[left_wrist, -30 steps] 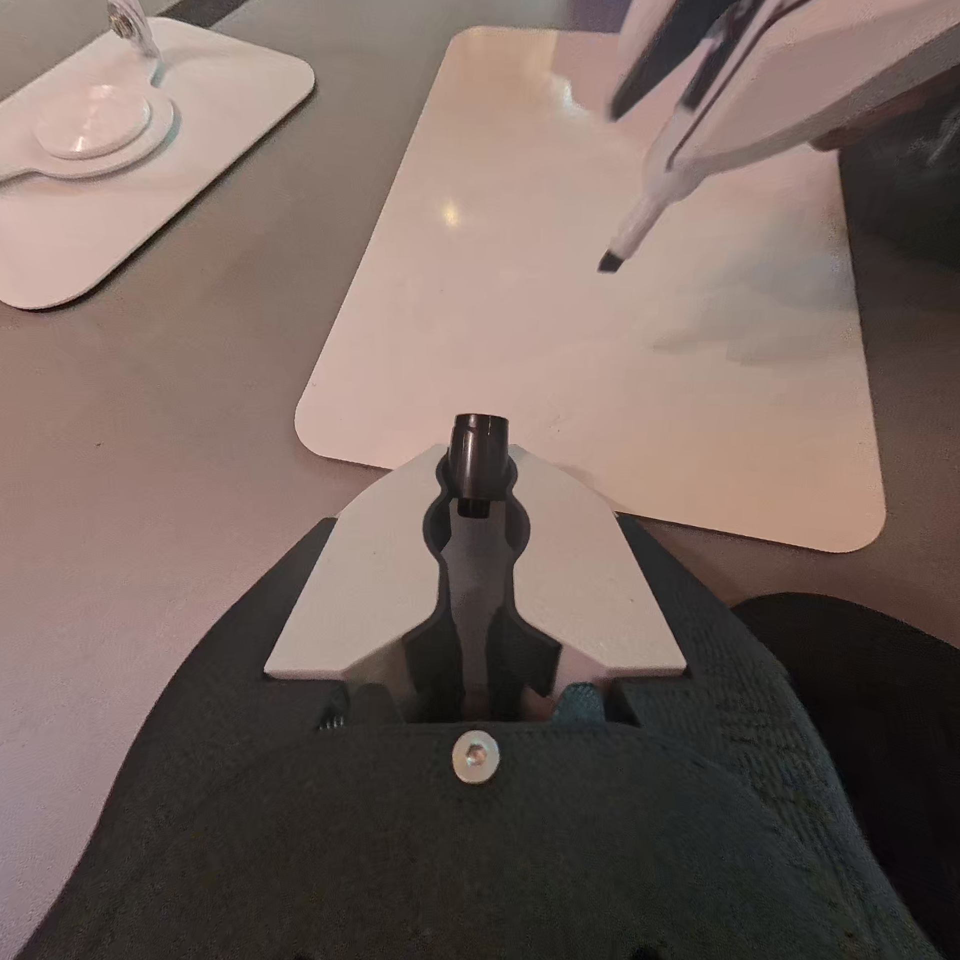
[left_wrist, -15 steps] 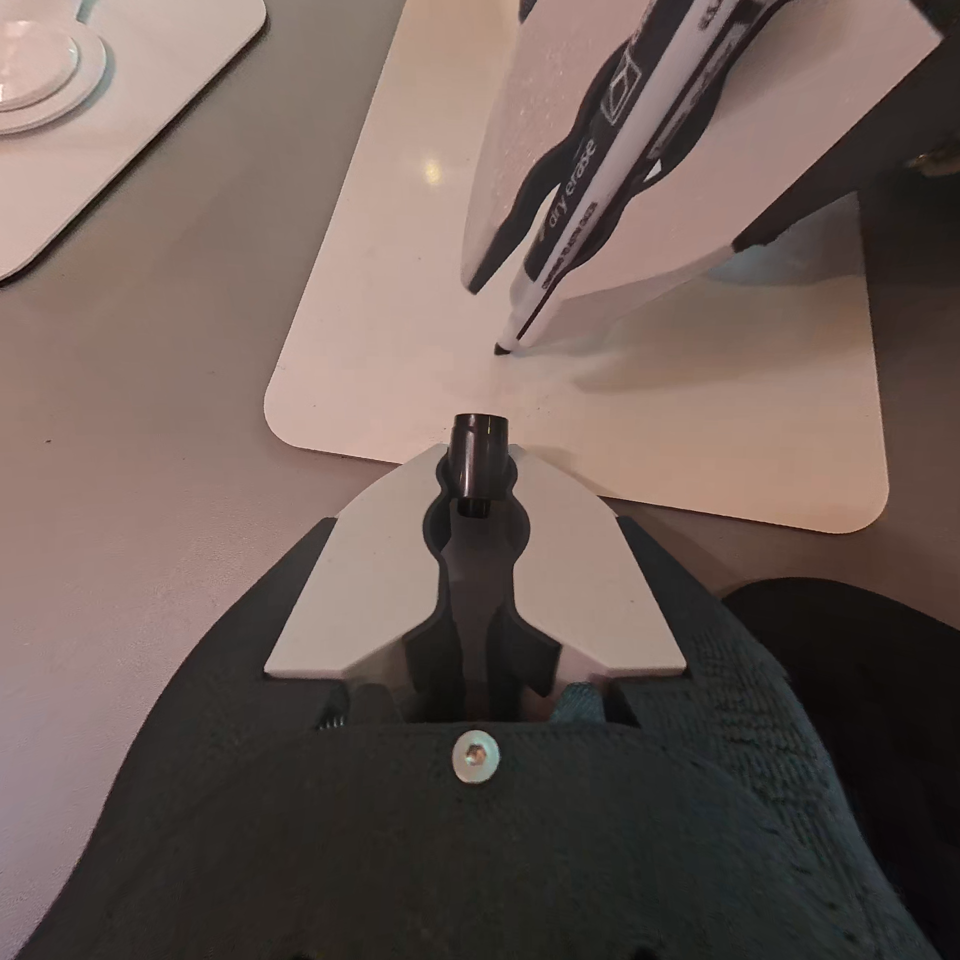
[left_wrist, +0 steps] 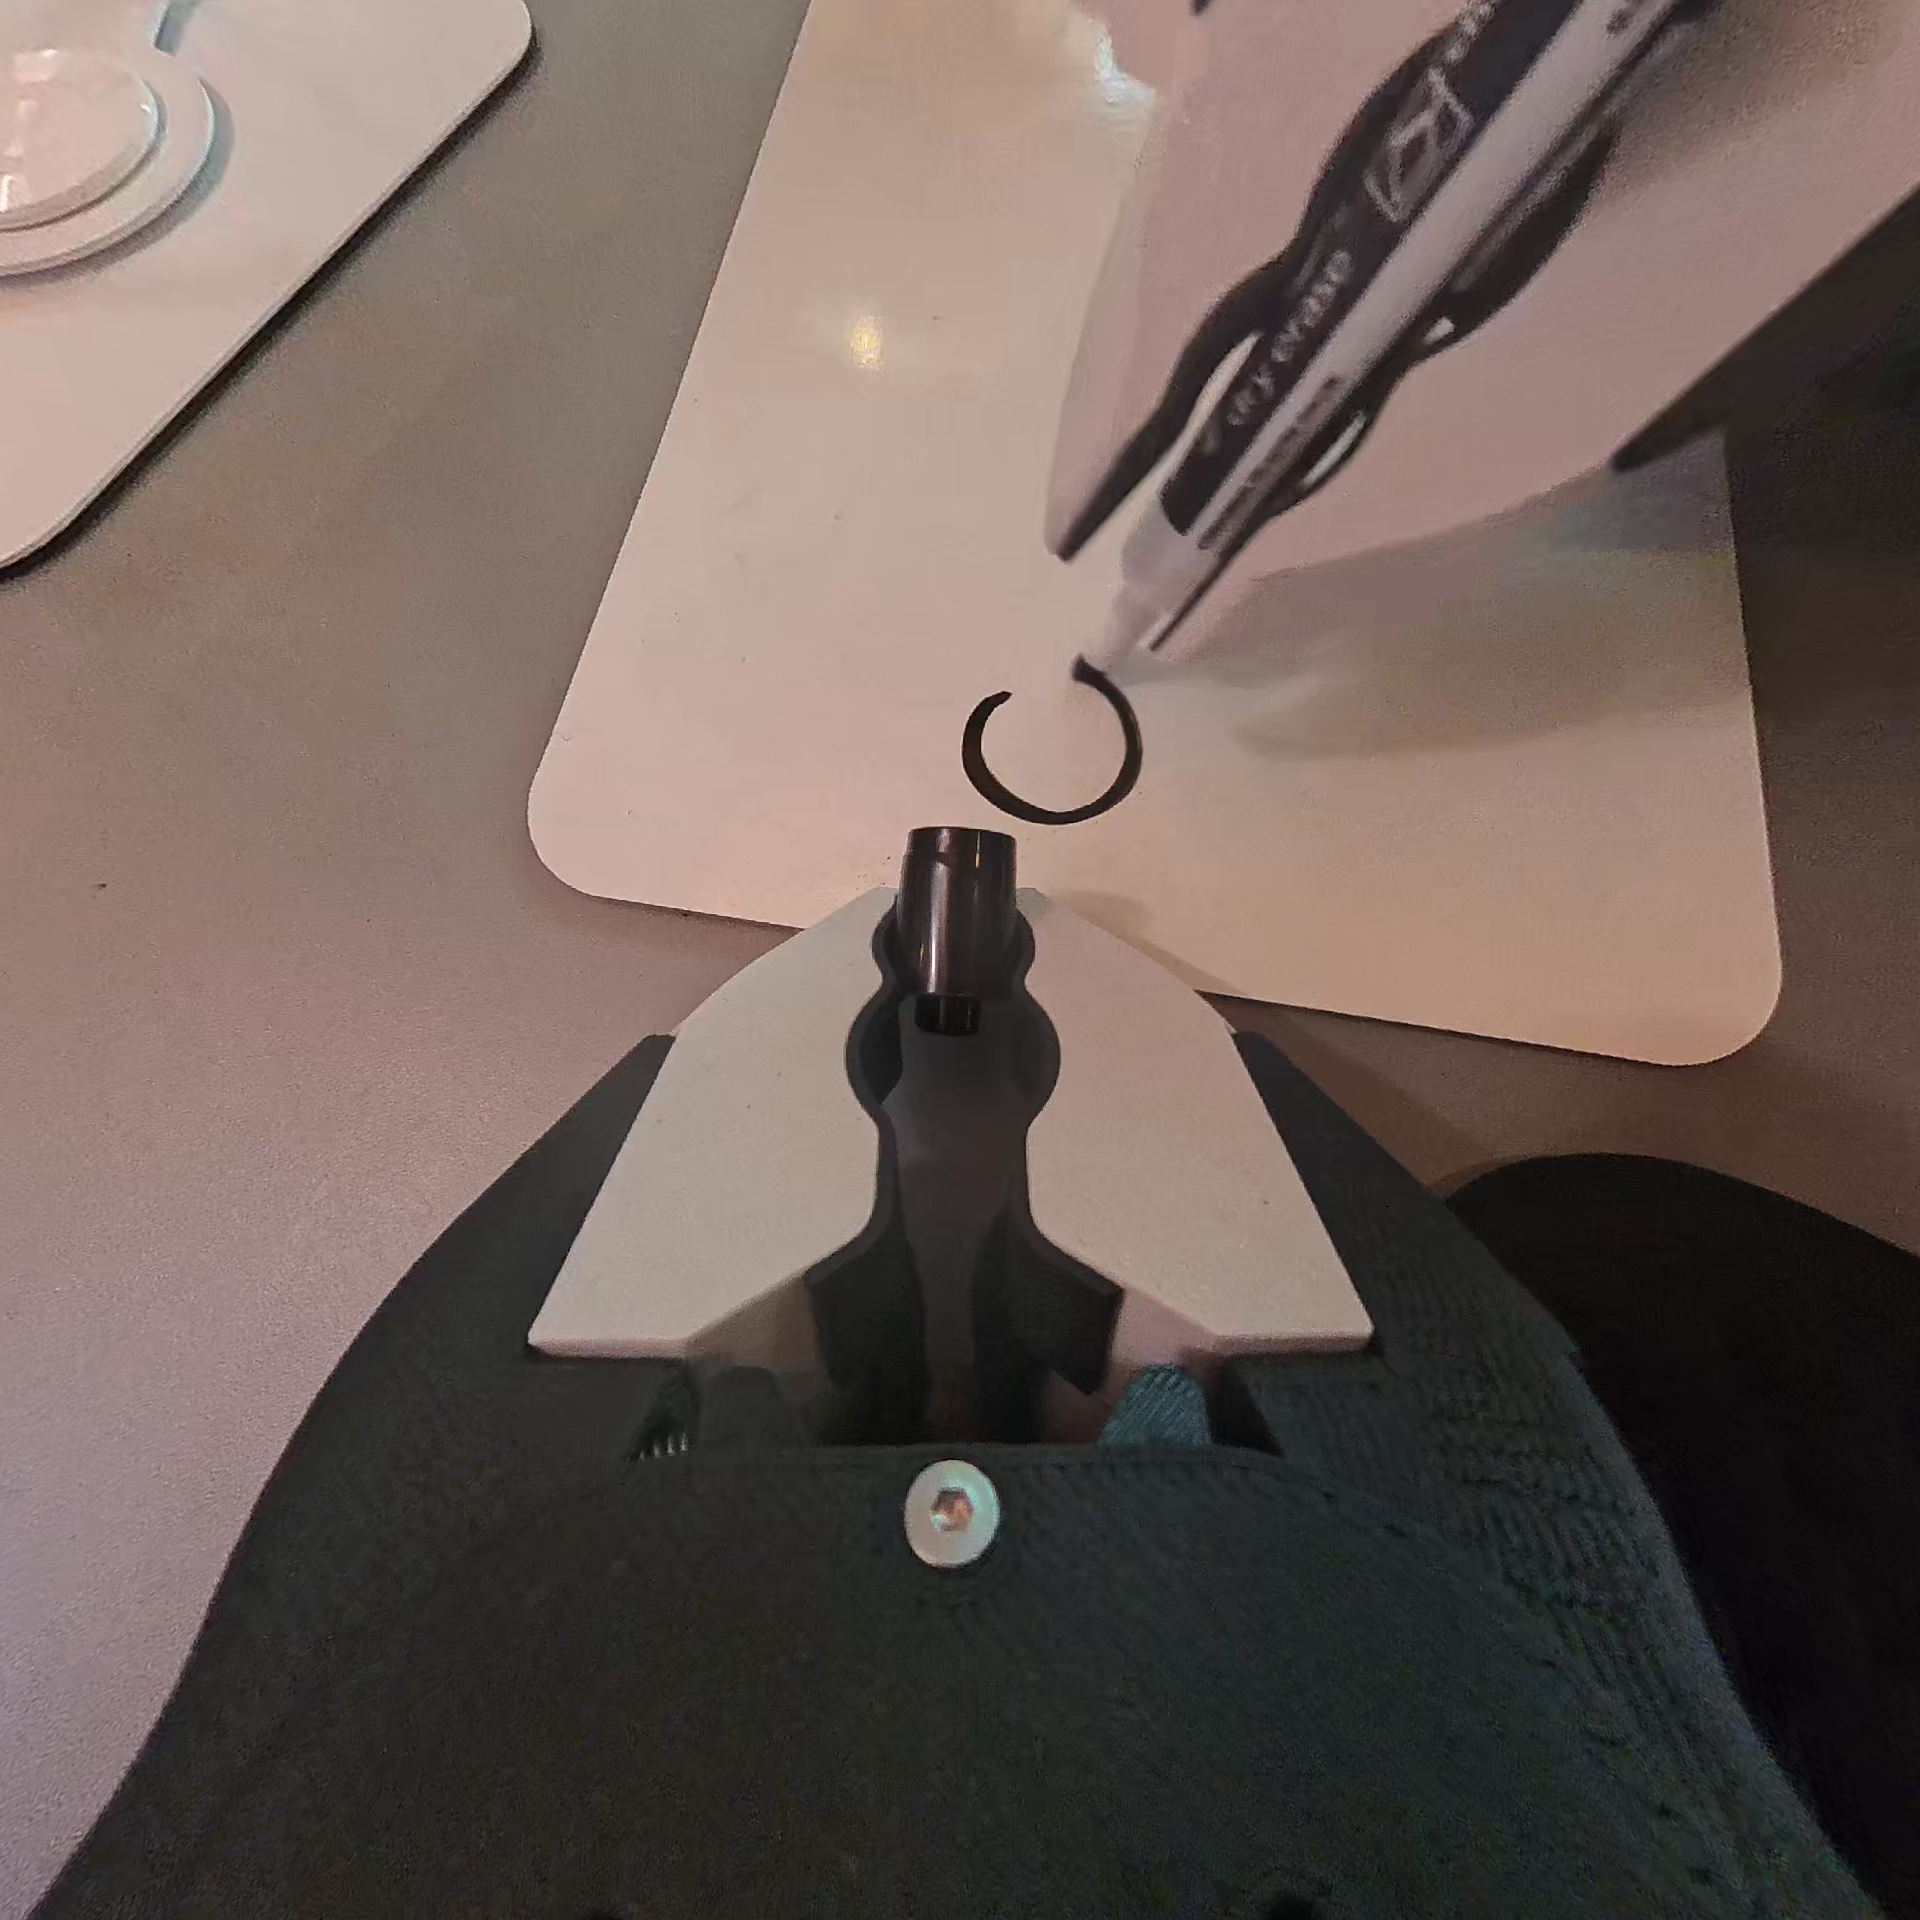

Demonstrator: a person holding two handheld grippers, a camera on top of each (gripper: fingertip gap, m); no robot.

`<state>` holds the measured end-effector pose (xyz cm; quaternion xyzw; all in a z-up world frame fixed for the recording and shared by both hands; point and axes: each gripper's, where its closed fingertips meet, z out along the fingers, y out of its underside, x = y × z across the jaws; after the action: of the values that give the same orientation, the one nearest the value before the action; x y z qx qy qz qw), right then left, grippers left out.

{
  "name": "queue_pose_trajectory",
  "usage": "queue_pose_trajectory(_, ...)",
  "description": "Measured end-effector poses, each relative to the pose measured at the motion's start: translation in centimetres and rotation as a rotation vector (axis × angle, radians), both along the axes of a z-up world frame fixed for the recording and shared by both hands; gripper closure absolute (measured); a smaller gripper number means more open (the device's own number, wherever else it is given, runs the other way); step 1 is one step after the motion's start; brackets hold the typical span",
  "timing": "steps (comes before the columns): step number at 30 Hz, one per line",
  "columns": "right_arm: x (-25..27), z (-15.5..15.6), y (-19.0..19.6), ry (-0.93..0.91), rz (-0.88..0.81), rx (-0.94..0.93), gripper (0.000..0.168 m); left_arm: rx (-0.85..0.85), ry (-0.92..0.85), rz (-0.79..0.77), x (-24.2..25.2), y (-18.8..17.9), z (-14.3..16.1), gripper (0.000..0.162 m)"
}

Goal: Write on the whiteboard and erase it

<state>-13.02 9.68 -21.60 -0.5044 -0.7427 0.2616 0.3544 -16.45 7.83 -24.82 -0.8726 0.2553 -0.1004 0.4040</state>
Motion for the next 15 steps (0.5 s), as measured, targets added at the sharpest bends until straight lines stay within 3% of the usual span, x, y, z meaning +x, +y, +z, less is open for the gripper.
queue_pose_trajectory(6,-2.1,0.2,-0.2,0.041,0.026,-0.008,0.149,-0.002,-0.002,0.000,0.0,0.0,0.0,0.146)
queue_pose_trajectory(10,-1.4,1.2,1.5,0.069,-0.040,-0.012,0.149,0.001,0.001,0.000,0.0,0.0,0.0,0.146)
queue_pose_trajectory(15,-0.9,0.3,2.4,0.027,-0.058,0.000,0.149,-0.002,-0.003,0.000,0.0,0.0,0.0,0.146)
